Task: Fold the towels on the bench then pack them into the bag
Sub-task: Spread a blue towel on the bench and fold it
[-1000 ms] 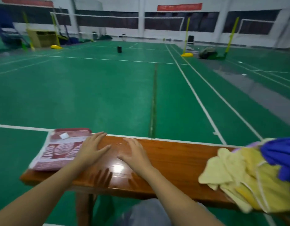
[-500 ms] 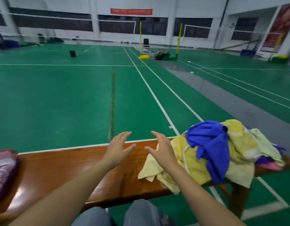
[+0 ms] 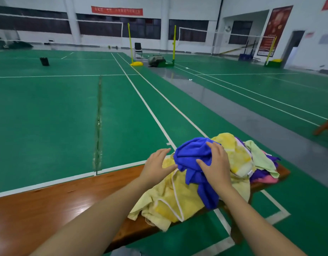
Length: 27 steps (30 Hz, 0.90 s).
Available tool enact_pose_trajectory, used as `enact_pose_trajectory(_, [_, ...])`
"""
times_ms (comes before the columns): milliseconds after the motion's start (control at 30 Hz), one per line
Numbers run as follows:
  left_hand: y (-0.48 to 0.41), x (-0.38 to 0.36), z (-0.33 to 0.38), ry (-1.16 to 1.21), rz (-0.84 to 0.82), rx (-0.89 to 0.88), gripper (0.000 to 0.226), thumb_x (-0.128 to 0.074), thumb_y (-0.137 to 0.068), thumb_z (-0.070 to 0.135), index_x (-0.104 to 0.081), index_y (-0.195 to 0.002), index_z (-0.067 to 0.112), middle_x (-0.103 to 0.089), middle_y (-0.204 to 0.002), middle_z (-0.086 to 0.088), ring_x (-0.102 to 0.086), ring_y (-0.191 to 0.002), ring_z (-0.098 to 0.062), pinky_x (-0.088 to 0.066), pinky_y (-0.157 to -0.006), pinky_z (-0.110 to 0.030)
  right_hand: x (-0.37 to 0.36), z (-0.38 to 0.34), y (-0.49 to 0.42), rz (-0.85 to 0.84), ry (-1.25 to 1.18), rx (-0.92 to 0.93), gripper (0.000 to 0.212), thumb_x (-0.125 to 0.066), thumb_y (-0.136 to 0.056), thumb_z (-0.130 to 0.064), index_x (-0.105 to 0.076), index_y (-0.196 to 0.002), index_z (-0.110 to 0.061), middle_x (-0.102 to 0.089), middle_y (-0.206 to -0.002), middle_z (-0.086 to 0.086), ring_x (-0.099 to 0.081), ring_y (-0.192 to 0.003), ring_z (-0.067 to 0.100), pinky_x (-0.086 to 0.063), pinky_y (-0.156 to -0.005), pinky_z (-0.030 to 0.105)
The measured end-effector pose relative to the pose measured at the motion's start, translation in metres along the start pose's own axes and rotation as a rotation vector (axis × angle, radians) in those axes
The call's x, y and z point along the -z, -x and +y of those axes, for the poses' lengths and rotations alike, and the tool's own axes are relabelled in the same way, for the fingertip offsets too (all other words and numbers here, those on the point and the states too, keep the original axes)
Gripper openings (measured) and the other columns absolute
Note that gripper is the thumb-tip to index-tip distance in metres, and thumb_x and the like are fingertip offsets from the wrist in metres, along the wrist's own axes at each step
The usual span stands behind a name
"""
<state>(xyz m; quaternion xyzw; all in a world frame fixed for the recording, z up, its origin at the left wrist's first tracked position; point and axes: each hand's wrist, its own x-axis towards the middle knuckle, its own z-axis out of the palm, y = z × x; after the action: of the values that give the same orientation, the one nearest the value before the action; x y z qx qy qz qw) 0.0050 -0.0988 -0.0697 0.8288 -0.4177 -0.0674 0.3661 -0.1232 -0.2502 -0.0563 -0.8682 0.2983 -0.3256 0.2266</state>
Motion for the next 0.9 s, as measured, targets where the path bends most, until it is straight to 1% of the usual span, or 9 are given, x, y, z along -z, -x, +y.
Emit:
enact_pose_trajectory(67, [-0.008,-0.012,0.008,0.008,-0.021,-0.015,0.067,-0.060,-0.088,0.041,-0.031,-0.145,0.022,-0.034,-0.148,0.005,-0.028,-0.136,-0.014,-0.023,-0.112,-0.031,0.003,0.011,-0.002,0.012,-0.012,-0.040,0.069,-0.073,-0.079,-0.023,-0.040,-0.139,-0.013,-0.040,-0.143,0.007,-0.035,-0.132,0.024,-0.031,-0.111,0.038])
enact_pose_trajectory(167, [-0.016,-0.028,0.013,0.006,-0.058,-0.016,0.071,-0.061,-0.087,0.041,-0.027,-0.146,0.021,-0.032,-0.149,0.004,-0.027,-0.137,-0.015,-0.022,-0.113,-0.031,0.003,0.022,-0.002,-0.038,-0.018,-0.120,0.083,-0.075,-0.078,-0.030,-0.029,-0.145,-0.015,-0.037,-0.143,0.008,-0.034,-0.131,0.025,-0.031,-0.107,0.036])
enact_pose_trajectory(233, [-0.020,-0.037,0.014,0.012,-0.098,0.008,0.075,-0.061,-0.087,0.043,-0.023,-0.148,0.022,-0.027,-0.151,0.004,-0.024,-0.139,-0.015,-0.021,-0.114,-0.033,0.001,0.025,-0.001,-0.076,0.008,-0.155,0.084,-0.074,-0.078,-0.034,-0.027,-0.146,-0.016,-0.038,-0.141,0.006,-0.035,-0.128,0.025,-0.033,-0.104,0.035])
enact_pose_trajectory(300, [-0.021,-0.042,0.013,0.024,-0.127,0.029,0.077,-0.061,-0.086,0.045,-0.021,-0.148,0.024,-0.023,-0.153,0.003,-0.021,-0.140,-0.016,-0.021,-0.115,-0.036,-0.002,0.027,-0.001,-0.083,0.046,-0.149,0.070,-0.071,-0.081,-0.033,-0.038,-0.140,-0.016,-0.045,-0.134,0.005,-0.040,-0.122,0.025,-0.037,-0.099,0.036])
enact_pose_trajectory(400, [-0.021,-0.043,0.013,0.058,-0.133,0.045,0.079,-0.062,-0.086,0.042,-0.019,-0.149,0.023,-0.022,-0.153,0.002,-0.022,-0.139,-0.017,-0.022,-0.115,-0.037,-0.003,0.026,-0.005,-0.024,0.005,-0.153,0.032,-0.062,-0.087,-0.024,-0.056,-0.118,-0.017,-0.055,-0.117,0.005,-0.045,-0.108,0.024,-0.040,-0.091,0.034])
enact_pose_trajectory(467, [-0.020,-0.041,0.013,0.069,-0.125,0.045,0.079,-0.063,-0.086,0.041,-0.018,-0.149,0.024,-0.024,-0.152,0.003,-0.025,-0.138,-0.017,-0.025,-0.114,-0.036,-0.002,0.025,-0.007,0.018,-0.064,-0.146,0.016,-0.059,-0.089,-0.020,-0.061,-0.105,-0.017,-0.057,-0.107,0.004,-0.047,-0.102,0.022,-0.041,-0.085,0.031])
enact_pose_trajectory(533, [-0.019,-0.037,0.015,0.090,-0.121,0.051,0.081,-0.064,-0.085,0.041,-0.017,-0.149,0.025,-0.025,-0.151,0.002,-0.028,-0.137,-0.017,-0.028,-0.113,-0.036,-0.001,0.022,-0.007,0.016,-0.169,-0.113,0.007,-0.059,-0.089,-0.018,-0.060,-0.096,-0.017,-0.057,-0.099,0.002,-0.049,-0.096,0.019,-0.040,-0.081,0.028])
enact_pose_trajectory(667, [-0.013,-0.024,0.014,0.139,-0.097,0.102,0.083,-0.064,-0.085,0.043,-0.015,-0.149,0.029,-0.023,-0.151,-0.001,-0.030,-0.136,-0.019,-0.030,-0.110,-0.034,0.003,0.007,-0.003,-0.038,-0.455,-0.133,0.002,-0.055,-0.092,-0.014,-0.053,-0.092,-0.013,-0.057,-0.087,-0.002,-0.053,-0.082,0.015,-0.041,-0.069,0.024])
enact_pose_trajectory(900, [0.006,0.004,0.001,0.224,-0.062,0.131,0.090,-0.069,-0.081,0.042,-0.012,-0.150,0.031,-0.020,-0.153,0.002,-0.028,-0.137,-0.018,-0.032,-0.110,-0.038,0.007,-0.028,0.011,-0.129,-0.647,-0.088,0.003,-0.050,-0.094,-0.009,-0.052,-0.091,-0.009,-0.054,-0.084,0.001,-0.051,-0.078,0.012,-0.043,-0.070,0.025])
